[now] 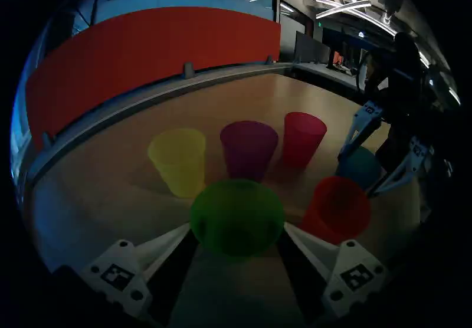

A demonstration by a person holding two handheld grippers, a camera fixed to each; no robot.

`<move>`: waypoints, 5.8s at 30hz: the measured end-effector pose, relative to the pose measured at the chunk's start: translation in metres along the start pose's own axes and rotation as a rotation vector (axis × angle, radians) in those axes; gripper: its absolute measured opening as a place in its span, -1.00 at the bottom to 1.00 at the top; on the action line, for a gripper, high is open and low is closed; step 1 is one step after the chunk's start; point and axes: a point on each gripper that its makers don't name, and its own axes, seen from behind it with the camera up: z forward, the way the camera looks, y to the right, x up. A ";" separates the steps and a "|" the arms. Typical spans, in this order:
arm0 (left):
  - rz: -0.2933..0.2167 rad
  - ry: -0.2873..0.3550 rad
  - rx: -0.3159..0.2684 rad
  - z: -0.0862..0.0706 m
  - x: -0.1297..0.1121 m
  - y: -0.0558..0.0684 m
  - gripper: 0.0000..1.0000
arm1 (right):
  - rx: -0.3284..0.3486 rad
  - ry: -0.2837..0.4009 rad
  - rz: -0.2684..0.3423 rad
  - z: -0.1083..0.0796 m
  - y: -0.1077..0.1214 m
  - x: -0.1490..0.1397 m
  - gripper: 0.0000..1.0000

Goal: Pour water

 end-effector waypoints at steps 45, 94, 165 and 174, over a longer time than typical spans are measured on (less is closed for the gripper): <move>-0.017 0.307 0.058 -0.106 0.100 0.021 0.69 | -0.122 0.273 -0.037 -0.085 -0.006 0.096 0.80; -0.014 0.525 0.061 -0.155 0.144 0.050 0.69 | -0.120 0.570 -0.025 -0.103 -0.010 0.184 0.79; 0.035 0.526 -0.056 -0.122 0.159 0.116 0.69 | -0.335 0.450 -0.737 -0.112 -0.008 0.295 0.79; 0.040 0.528 -0.066 -0.119 0.162 0.122 0.68 | -0.367 0.443 -0.819 -0.113 -0.007 0.305 0.79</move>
